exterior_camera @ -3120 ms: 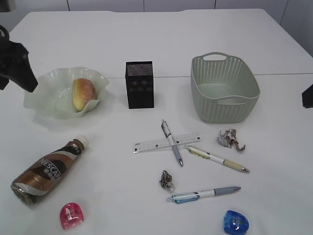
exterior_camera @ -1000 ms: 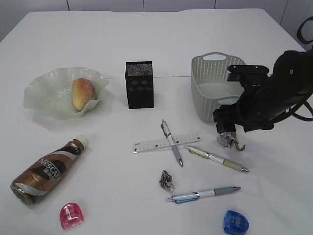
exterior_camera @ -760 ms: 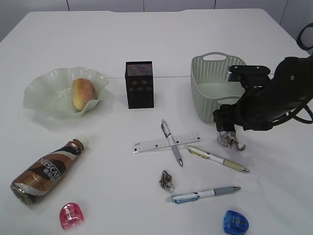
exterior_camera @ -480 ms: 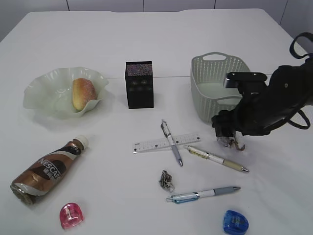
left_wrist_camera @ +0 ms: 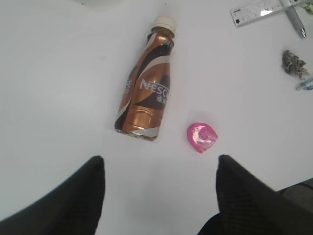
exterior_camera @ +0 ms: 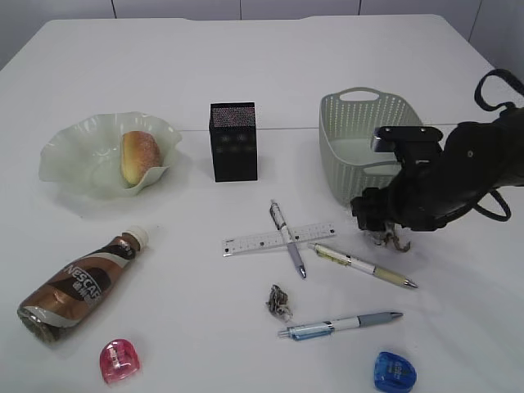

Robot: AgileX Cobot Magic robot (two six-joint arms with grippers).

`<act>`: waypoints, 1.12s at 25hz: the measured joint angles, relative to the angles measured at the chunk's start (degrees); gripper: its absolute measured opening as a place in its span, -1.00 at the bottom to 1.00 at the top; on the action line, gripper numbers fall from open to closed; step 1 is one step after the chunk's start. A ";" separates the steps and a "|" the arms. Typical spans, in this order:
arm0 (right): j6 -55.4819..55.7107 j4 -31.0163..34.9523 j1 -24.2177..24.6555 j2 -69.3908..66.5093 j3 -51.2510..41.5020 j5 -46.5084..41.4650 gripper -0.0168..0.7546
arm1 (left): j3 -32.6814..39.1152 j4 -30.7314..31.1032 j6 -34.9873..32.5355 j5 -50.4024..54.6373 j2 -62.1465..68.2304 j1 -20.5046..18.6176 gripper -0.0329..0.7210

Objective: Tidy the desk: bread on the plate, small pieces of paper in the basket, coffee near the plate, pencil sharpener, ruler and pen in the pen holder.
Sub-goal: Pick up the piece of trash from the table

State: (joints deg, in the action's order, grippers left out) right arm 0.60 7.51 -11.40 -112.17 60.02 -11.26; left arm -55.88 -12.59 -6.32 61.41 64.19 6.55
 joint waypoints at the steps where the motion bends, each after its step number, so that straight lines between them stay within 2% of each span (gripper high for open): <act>1: 0.00 0.00 0.00 -0.19 0.00 0.00 0.42 | 0.00 0.00 0.00 0.00 0.00 0.00 0.47; 13: 0.00 0.00 0.00 -2.38 0.00 0.93 0.39 | 0.00 0.00 0.10 -0.36 0.00 0.00 0.47; 28: -0.04 0.00 0.00 -2.74 0.00 1.55 -0.37 | 0.00 0.00 0.10 -0.78 0.00 0.00 0.47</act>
State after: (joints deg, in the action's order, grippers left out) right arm 0.56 7.51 -11.40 -114.91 60.02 -9.70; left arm -55.88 -12.59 -6.23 60.63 64.19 6.55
